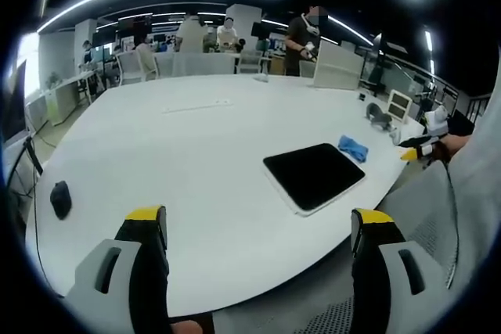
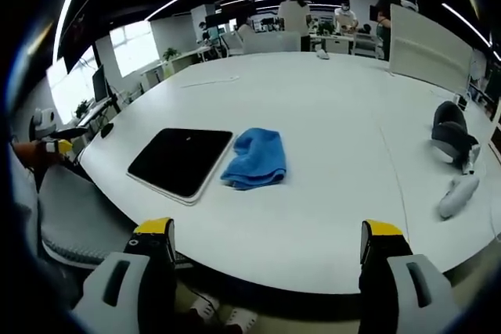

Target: Wipe the mirror surface with the cleaning cloth until all visible marks leave the cleaned area.

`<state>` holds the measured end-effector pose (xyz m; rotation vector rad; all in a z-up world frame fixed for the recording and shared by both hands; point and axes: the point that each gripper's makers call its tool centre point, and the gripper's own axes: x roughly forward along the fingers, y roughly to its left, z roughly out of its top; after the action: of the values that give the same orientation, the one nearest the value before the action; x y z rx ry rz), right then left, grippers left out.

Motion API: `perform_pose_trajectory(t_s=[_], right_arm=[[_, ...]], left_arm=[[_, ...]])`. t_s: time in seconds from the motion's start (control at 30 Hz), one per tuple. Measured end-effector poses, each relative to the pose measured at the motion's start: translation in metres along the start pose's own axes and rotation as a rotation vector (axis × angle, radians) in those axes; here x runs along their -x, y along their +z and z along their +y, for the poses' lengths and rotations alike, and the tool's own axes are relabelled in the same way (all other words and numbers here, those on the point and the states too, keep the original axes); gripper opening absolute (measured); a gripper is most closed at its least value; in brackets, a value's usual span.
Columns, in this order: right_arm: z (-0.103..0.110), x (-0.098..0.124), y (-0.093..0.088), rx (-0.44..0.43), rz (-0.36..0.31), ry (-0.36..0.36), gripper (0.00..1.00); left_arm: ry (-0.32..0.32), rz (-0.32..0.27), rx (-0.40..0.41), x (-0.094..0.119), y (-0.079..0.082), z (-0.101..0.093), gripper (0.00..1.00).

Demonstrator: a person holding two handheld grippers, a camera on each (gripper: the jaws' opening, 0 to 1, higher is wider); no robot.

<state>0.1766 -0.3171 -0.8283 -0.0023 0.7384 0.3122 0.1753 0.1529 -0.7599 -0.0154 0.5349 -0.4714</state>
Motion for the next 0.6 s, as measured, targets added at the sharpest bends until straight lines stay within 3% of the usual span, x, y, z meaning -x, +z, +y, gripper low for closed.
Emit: perform_pose_trajectory(t_s=[0.2,0.33,0.5,0.6], right_arm=[[-0.003,0.002,0.01,0.006,-0.005,-0.009,0.98],[0.008,0.001,0.018,0.078,0.021,0.02,0.98],[0.016,-0.003,0.04,0.053,0.003,0.028,0.98],[0.018,-0.01,0.046,0.057,0.028,0.024,0.96]], left_arm=[[-0.017,0.011,-0.015,-0.004,-0.004,-0.005,0.99],[-0.017,0.028,-0.026,-0.008,-0.011,-0.004,0.99],[0.006,0.01,-0.023,-0.017,-0.007,-0.002,0.98],[-0.002,0.011,-0.013,-0.023,-0.008,-0.006,0.98]])
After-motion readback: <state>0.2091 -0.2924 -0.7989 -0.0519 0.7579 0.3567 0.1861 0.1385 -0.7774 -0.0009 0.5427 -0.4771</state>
